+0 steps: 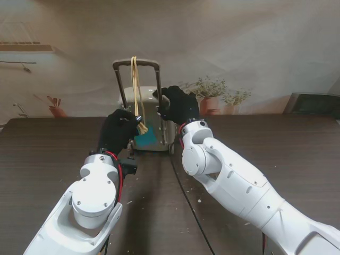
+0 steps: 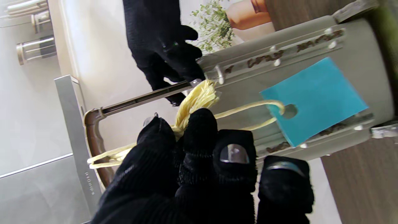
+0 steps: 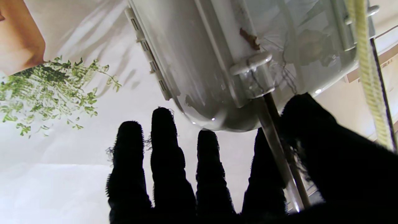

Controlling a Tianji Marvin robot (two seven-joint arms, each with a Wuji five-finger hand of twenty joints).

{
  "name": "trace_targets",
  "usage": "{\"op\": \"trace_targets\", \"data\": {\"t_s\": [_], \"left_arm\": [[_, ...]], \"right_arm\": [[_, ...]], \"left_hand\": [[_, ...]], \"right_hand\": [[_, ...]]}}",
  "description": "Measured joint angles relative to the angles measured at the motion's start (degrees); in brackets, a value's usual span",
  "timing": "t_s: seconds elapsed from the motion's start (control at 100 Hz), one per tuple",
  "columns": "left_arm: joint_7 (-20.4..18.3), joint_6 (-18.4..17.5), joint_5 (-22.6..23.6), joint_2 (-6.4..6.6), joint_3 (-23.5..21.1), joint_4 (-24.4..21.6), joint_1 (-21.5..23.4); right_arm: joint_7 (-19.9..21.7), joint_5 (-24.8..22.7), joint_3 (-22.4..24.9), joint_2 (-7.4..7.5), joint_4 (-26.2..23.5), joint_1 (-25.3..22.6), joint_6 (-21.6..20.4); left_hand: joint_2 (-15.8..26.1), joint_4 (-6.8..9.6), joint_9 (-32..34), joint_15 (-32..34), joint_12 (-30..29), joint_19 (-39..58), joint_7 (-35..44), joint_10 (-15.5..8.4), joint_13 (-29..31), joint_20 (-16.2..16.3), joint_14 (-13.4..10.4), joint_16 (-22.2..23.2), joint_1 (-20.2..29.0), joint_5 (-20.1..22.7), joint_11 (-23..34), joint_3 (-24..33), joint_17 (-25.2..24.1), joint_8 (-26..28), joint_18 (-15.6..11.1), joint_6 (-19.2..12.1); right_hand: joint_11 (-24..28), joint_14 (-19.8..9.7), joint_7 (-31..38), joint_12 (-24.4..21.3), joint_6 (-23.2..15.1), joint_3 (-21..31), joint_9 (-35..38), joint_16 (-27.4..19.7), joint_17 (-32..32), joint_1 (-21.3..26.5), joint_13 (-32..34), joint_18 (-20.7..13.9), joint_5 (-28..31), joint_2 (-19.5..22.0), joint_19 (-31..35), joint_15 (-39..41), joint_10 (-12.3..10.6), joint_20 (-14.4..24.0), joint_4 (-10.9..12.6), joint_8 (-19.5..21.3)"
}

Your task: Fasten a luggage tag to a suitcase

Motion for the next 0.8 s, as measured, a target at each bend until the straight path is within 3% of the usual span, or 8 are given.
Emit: {"op": "trace_targets", "data": {"t_s": [0.35, 0.45, 0.49, 0.8], "left_arm": [[-0.15, 3.58, 0.5, -0.22, 1.38, 3.1, 0.87], [0.3, 4.83, 0.21, -0.67, 1.73, 4.7, 0.81], [0.34, 5.38, 0.09, -0.82, 1.83, 5.33, 0.76], [-0.44, 9.11, 0.8, -1.28, 3.23, 11.21, -1.02]], "right_arm": [[0.11, 0.32, 0.0, -0.09, 0.06, 0.05, 0.34], [0.16, 0.51, 0.0, -0.13, 0.06, 0.09, 0.51], [0.19, 0.51, 0.02, -0.13, 0.06, 0.09, 0.56], [0.15, 0.59, 0.16, -0.16, 0.03, -0.04, 0.62]], "left_hand": [[0.0, 0.0, 0.02, -0.68, 0.0, -0.05, 0.0, 0.54, 0.0, 0.36, 0.68, 0.0, 0.02, 0.0, 0.0, 0.0, -0.34, 0.0, 0.01, 0.0], [0.0, 0.0, 0.02, -0.84, 0.0, -0.08, 0.0, 0.59, 0.0, 0.46, 0.73, 0.0, 0.03, 0.0, 0.0, 0.0, -0.47, 0.0, 0.04, 0.0], [0.0, 0.0, 0.02, -1.81, 0.0, -0.1, 0.0, 0.61, 0.0, 0.48, 0.84, 0.0, 0.04, 0.0, 0.0, 0.0, -0.55, 0.0, 1.22, 0.0], [0.0, 0.0, 0.03, -2.05, 0.0, -0.17, 0.0, 1.23, 0.0, 0.56, 1.75, 0.0, 0.04, 0.0, 0.0, 0.0, -0.74, 0.0, 1.26, 0.0]], "right_hand": [[-0.1, -0.03, 0.0, -0.04, -0.56, -0.01, 0.02, 0.0, 0.14, 0.01, 0.0, 0.0, 0.06, 0.0, 0.57, 0.05, 0.1, -0.24, -0.12, -1.99], [-0.18, -0.03, 0.0, -0.06, -0.64, -0.02, 0.02, 0.0, 0.17, 1.25, 0.0, -0.02, 0.07, -0.02, 0.62, 0.07, 0.14, -0.26, -0.14, -2.15], [-0.19, -0.04, 0.0, -0.08, -0.7, -0.02, 0.02, 0.0, 0.18, 0.6, 0.0, -0.02, 0.08, -0.02, 0.63, 0.07, 0.15, -0.29, -0.15, -2.6], [-0.19, -0.3, 0.0, -0.08, -1.25, -0.02, 0.05, 0.0, 0.67, 0.61, 0.0, -0.03, 0.15, -0.02, 0.68, 0.09, 0.57, -0.69, -0.48, -3.51]]}}
